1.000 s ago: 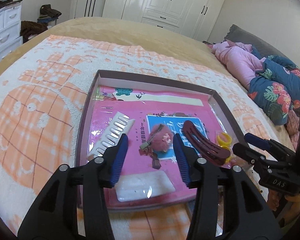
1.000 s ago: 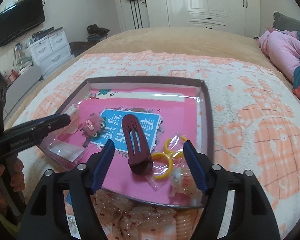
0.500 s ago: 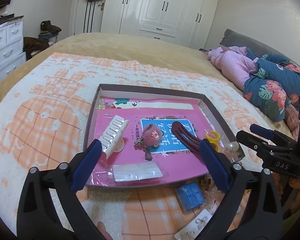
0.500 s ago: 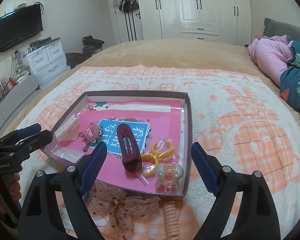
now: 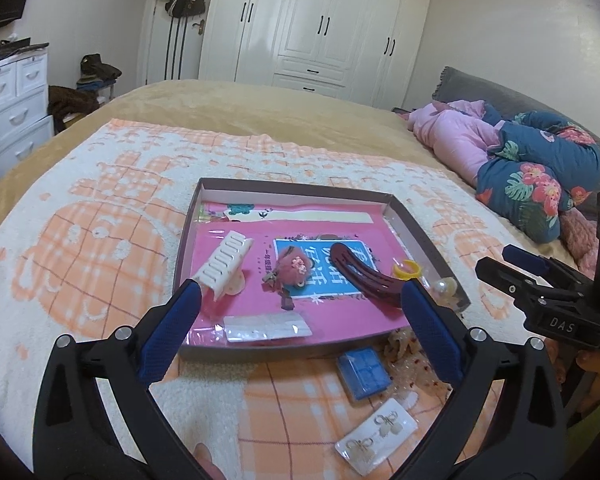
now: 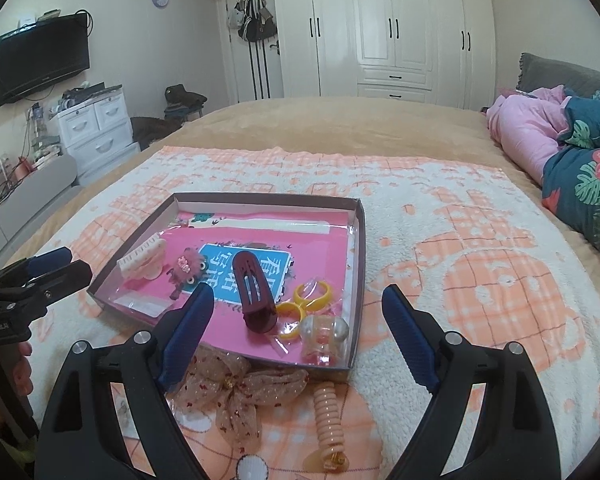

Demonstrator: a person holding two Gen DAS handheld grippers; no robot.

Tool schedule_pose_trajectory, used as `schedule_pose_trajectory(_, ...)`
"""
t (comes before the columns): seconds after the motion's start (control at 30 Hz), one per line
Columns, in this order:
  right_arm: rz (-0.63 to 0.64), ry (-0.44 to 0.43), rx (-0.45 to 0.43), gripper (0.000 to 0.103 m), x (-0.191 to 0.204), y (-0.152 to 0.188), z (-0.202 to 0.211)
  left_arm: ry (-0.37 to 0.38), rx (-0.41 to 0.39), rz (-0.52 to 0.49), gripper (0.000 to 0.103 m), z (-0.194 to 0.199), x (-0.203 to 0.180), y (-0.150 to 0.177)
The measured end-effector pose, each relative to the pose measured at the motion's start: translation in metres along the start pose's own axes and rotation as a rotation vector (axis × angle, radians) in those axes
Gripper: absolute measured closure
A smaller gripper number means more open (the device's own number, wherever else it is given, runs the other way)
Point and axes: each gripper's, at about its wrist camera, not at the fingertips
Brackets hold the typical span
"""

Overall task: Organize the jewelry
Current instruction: 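Withdraw both tools from the box toward the remaining items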

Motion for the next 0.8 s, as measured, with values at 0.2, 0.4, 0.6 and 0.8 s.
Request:
schedule_pose_trajectory(0.2,-0.007,-0.001,-0.005,0.02,-0.001,0.009,0.011,0.008,0.0,-0.019,0.012,0.007,-0.008,0.008)
schedule_pose_trajectory(0.4,-0.017,-0.001,-0.008,0.02,-0.004,0.02,0.024,0.012,0.013,-0.049,0.011,0.012,-0.017,0.018)
schedule_pose_trajectory(0.6,-0.023,-0.002,-0.015,0.02,-0.005,0.029,0.036,0.015,0.015,-0.067,0.011,0.017,-0.023,0.025)
schedule_pose_trajectory(0.8,-0.027,-0.005,-0.015,0.02,-0.007,0.037,0.045,0.02,0.014,-0.077,0.011,0.024,-0.027,0.031)
Point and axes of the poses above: each gripper's, at about its wrist camera, not at the fingertips, and z roughly against the way its jaws point, x to its left, y to its underside, and after that the axes turned 12 degrees about y, right-handed
